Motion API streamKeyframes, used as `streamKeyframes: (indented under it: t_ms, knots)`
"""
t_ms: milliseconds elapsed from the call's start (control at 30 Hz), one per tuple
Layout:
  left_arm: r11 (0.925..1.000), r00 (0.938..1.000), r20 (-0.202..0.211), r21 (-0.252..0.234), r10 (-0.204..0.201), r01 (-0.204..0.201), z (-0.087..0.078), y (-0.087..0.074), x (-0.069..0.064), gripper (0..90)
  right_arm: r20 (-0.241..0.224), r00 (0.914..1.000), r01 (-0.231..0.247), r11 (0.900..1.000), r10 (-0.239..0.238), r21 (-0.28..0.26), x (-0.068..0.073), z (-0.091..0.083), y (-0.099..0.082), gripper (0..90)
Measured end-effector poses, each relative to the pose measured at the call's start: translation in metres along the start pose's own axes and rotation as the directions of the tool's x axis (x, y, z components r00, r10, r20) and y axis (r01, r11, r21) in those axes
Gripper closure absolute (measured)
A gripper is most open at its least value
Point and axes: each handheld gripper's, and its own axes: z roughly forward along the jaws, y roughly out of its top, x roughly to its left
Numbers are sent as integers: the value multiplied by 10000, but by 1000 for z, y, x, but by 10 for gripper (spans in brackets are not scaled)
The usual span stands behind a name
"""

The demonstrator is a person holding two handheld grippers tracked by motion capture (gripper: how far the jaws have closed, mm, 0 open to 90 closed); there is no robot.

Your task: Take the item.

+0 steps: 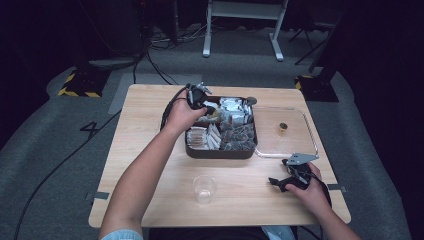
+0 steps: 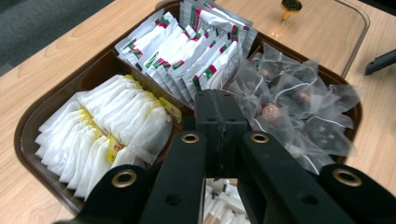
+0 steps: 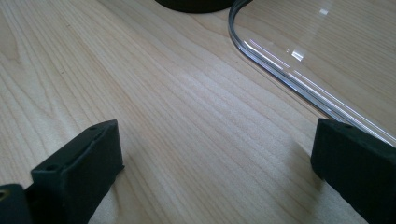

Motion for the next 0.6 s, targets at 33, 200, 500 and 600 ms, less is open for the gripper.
streamKeyframes:
  t_ms: [33, 200, 500, 600]
  knots:
    - [10000, 10000, 44, -80, 50, -50, -5, 0, -4, 900, -1, 10000, -3, 10000, 3, 0, 0, 0, 0, 20]
    - [9995, 9999, 123, -285, 110, -106, -16, -3, -14, 900, 0, 10000, 4, 10000, -4, -3, 0, 0, 0, 22]
    - [9956, 9971, 423, -717, 626, -595, -47, -14, -47, 900, -26, 10000, 28, 10000, -28, -4, 0, 0, 0, 22]
    - [9948, 9964, 495, -788, 689, -648, -53, -16, -53, 900, -26, 10000, 28, 10000, -28, -3, 1, 0, 0, 22]
